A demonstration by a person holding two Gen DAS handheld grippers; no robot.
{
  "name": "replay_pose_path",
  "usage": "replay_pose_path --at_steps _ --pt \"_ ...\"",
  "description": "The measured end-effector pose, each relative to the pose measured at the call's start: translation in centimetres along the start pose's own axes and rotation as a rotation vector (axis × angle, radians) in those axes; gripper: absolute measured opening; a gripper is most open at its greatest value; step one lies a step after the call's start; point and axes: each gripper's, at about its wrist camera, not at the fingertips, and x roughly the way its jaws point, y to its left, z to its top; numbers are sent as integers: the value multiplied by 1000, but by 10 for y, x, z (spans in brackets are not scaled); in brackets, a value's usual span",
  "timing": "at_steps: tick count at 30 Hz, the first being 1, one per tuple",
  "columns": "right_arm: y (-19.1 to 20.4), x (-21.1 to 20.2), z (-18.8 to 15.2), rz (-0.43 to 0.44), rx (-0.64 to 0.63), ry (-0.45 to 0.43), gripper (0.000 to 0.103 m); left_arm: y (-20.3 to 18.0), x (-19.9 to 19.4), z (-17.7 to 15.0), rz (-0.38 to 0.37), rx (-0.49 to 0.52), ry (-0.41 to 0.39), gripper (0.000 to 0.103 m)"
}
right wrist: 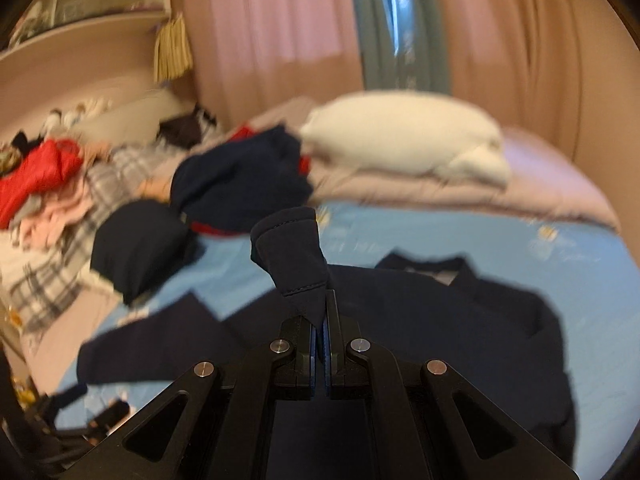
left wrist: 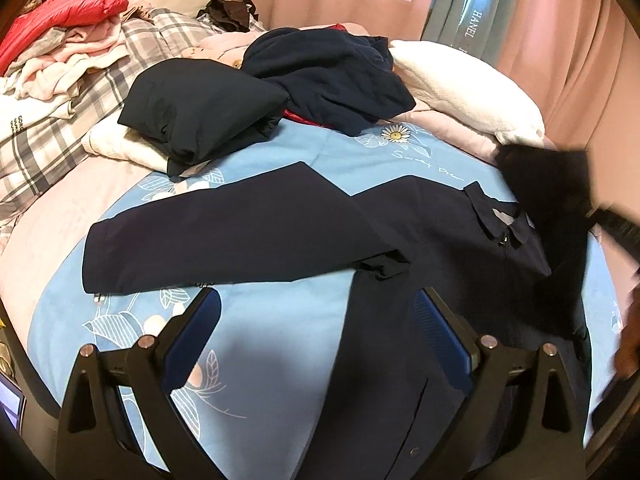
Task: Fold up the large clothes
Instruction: 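Lift the sleeve with the right gripper and fold it across the jacket body, then open the right gripper to release the folded sleeve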
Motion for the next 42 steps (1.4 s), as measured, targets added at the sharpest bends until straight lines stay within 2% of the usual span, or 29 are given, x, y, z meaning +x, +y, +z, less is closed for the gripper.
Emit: replay_pose_path --at_steps 10,15,17,18,20,21,22,24,28,31,34,36,37,38,42 --pt "13 54 -60 41 17 251 2 13 14 -7 0 -25 33 97" --pt "14 60 -71 62 16 312 7 9 20 -8 -20 -11 47 97" --pt "10 49 -66 100 36 305 25 4 24 -6 -38 -1 57 97" --pt "5 39 -62 124 58 285 30 1 25 -5 -50 2 63 98" --pt "-7 17 -56 143 97 241 54 -6 28 -2 -87 -2 73 98" --pt "-14 6 -53 138 114 218 59 -9 30 0 -106 -5 78 98" --pt "-25 -9 -49 130 134 188 64 -13 32 1 -126 -7 85 98" --pt "-43 -26 -47 103 157 152 65 -23 40 2 -168 -7 99 98" --pt "-90 -50 -50 -47 201 100 67 -51 66 -3 -193 40 150 98" --pt "-131 -56 -62 -179 255 104 67 -69 91 -10 -202 79 192 97" --pt "-159 -55 -75 -268 301 115 67 -79 117 -18 -244 82 244 96" --pt "-177 -55 -84 -310 346 116 67 -83 133 -23 -273 57 294 89" --pt "-185 -55 -91 -321 376 114 67 -85 138 -24 -275 53 313 81" --pt "-194 -56 -94 -322 402 114 67 -88 144 -26 -272 47 322 79" --pt "-215 -55 -107 -352 442 133 67 -93 150 -31 -285 22 299 73"
